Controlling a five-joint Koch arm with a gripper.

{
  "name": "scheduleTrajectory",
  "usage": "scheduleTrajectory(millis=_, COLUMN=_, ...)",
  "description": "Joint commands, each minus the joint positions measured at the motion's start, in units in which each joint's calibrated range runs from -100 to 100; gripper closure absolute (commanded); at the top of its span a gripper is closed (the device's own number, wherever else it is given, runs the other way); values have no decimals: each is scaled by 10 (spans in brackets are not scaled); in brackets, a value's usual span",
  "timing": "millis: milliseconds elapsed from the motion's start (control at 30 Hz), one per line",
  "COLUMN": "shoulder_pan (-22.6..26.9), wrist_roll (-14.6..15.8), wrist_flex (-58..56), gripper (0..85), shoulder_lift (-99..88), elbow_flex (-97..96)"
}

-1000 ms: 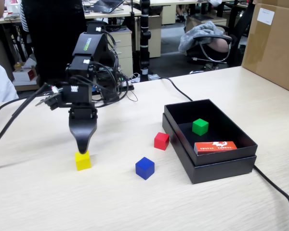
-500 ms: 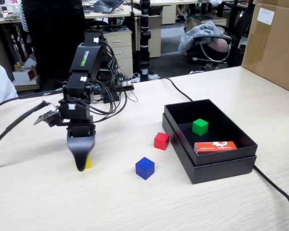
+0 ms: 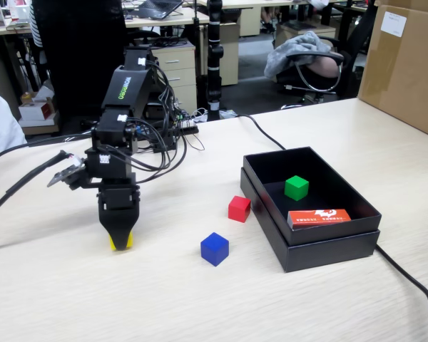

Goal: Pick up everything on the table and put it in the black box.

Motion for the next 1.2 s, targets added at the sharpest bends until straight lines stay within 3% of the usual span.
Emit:
scheduleTrajectory(millis=0, shoulder_pan=-3, wrist_roll=-4, wrist_flex=-13, gripper=847, shoulder_lift=-8, elbow_flex=22)
scheduleTrajectory(millis=367, shoulder_pan=32, wrist_roll=0, wrist_flex=-71, gripper=846, shoulder_lift=-275, elbow_flex=-34)
scheduleTrajectory(millis=600, shoulder_pan=108, wrist_roll=33, wrist_flex=-109, gripper=846, shoulder_lift=-501, elbow_flex=-127)
scheduleTrajectory(millis=667, shoulder_pan=156, wrist_roll=54, wrist_flex=-112, gripper=846, shoulder_lift=-572, elbow_flex=-151)
scheduleTrajectory(millis=900, shoulder_pan=264, wrist_roll=118, wrist_flex=-143, gripper=846, shoulder_lift=-628, elbow_flex=-122)
scheduleTrajectory(millis=1033, shoulder_pan=293, wrist_roll=135, wrist_flex=-151, gripper=846, shoulder_lift=-622, elbow_flex=-92)
scheduleTrajectory(millis=1167, shoulder_pan=302, wrist_roll=148, wrist_flex=-151, gripper=846, shoulder_lift=-480, elbow_flex=11)
